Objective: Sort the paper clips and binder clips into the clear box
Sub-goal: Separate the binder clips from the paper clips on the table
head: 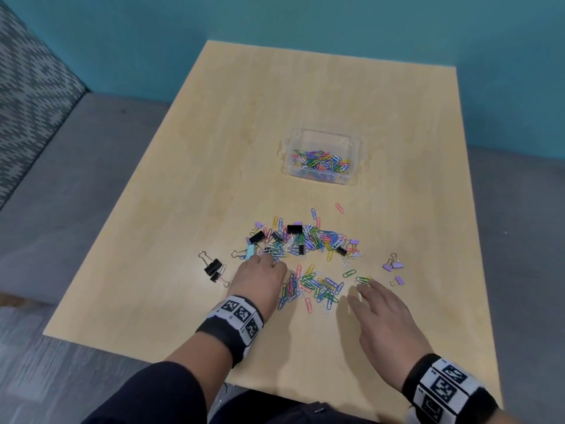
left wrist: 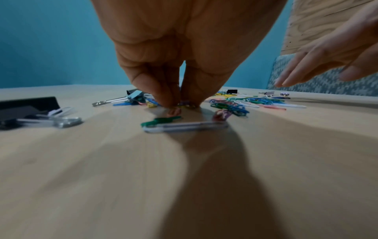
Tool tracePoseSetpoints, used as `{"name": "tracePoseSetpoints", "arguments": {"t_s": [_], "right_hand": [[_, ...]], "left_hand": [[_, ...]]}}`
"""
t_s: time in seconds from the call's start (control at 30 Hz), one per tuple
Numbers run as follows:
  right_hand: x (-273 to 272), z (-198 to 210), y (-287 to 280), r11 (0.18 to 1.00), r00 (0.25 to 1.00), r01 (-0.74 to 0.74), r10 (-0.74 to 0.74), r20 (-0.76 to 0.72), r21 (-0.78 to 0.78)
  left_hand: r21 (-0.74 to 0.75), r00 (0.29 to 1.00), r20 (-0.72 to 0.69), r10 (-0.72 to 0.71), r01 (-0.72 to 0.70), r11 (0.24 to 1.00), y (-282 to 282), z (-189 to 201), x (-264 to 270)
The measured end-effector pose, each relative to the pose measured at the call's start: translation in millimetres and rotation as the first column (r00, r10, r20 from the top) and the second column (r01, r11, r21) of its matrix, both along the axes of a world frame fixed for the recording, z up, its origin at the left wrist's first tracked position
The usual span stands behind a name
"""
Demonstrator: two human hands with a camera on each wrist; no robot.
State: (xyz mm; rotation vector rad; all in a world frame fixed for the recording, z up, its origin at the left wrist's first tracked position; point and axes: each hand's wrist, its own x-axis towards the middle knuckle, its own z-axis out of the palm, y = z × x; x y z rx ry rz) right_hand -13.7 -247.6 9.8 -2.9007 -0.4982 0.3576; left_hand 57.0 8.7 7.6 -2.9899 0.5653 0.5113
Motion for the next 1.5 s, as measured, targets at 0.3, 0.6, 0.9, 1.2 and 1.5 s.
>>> {"name": "tracePoseSetpoints", "arguments": {"t_s": [0.3,0.6,0.9,1.2,1.5], "right_hand": [[9,-5,22,0.996,0.996,-0.086,0.086,0.03,0.011],[24,-15,44,0.983,0.984,-0.174,0.176,0.029,-0.059],[61,-14,16,0.989,0.999,0.046,-0.047,-0.003,-0.141],[44,-7,21,0.995,0.999,0.02,-0.017,0.031,-0.094],[52,-7,25,0.993,0.998,-0.001,0.008,0.057,-0.12]], "left_hand": [[-0.049,0.999,0.047,-0.02,0.023,0.999,0,3,-2],[-0.315,0.836,-0.049,0.546,-0.532,0.786,42,12,-9],[-0.397,0.838,0.053,0.543,-0.482,0.781,72,3,-16],[-0.346,0.971,0.081,0.226,-0.185,0.92,36,4,-47],[-0.33,0.989,0.108,0.1,-0.06,0.942,28,-4,-52]]}}
